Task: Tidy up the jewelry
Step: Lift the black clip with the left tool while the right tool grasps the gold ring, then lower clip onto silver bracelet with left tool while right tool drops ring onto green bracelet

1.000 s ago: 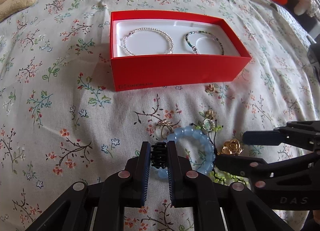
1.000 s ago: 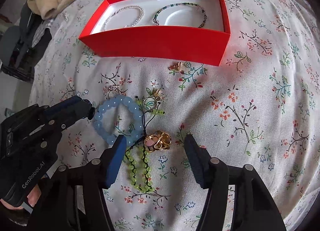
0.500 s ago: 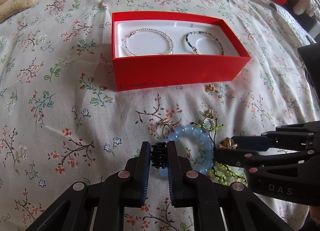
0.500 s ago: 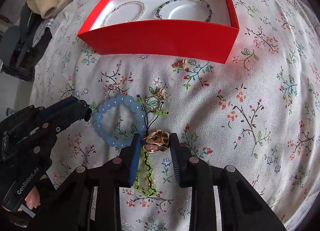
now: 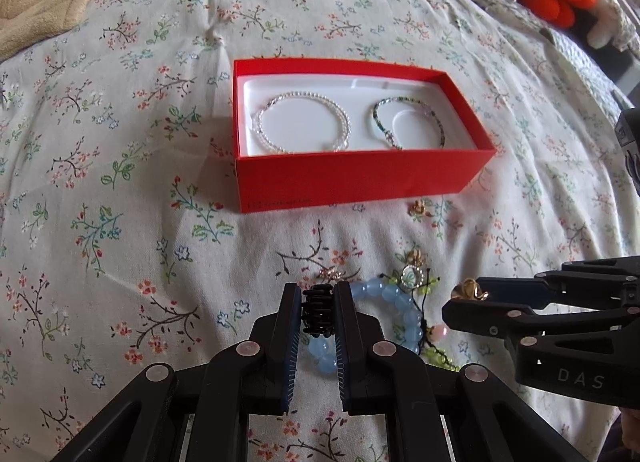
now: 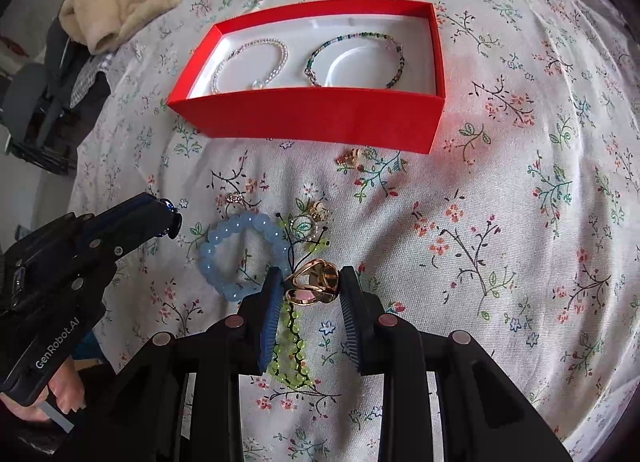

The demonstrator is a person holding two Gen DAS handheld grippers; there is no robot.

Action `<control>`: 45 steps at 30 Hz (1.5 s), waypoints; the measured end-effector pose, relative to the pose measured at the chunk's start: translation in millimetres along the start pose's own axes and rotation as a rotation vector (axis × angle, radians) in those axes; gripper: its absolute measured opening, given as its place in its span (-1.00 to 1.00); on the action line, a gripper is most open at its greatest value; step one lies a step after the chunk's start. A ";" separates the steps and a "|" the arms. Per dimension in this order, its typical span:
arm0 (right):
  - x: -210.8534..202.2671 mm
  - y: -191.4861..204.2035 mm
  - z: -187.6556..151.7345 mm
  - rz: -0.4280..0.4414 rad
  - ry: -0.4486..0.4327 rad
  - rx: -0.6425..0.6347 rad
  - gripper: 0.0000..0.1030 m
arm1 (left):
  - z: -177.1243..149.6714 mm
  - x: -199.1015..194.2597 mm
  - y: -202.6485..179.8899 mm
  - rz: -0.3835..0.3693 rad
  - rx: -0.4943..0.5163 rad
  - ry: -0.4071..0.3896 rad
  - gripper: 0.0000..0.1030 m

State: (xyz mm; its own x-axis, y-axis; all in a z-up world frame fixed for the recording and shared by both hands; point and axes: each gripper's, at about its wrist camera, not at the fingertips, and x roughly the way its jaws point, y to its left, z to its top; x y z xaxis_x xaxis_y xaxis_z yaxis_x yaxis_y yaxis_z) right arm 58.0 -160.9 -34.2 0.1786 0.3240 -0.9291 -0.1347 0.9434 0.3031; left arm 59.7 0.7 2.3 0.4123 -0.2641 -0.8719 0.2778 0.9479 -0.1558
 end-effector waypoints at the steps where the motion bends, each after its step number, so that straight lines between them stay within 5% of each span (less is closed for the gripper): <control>1: -3.1 -0.7 0.9 0.004 -0.007 0.004 -0.40 | 1.6 -1.4 -0.5 -0.001 -0.001 -0.006 -0.79; 20: -59.9 -31.4 39.4 0.099 -0.206 0.145 -0.40 | 54.5 -2.6 -1.8 -0.042 -0.107 -0.119 -0.79; 34: -32.9 -33.0 77.5 0.048 -0.247 0.159 -0.40 | 80.7 40.3 5.8 0.016 -0.195 -0.129 -0.79; 45: -19.3 -36.8 86.6 0.017 -0.255 0.147 -0.40 | 88.4 55.9 0.3 0.088 -0.135 -0.134 -0.78</control>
State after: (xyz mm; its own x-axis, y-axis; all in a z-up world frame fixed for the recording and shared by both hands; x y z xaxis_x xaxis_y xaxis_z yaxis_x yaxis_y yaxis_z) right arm 143.9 -195.8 -9.1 0.4188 0.3294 -0.8462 0.0001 0.9319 0.3628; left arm 159.6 -29.6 -5.5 0.5438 -0.1917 -0.8170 0.1206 0.9813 -0.1499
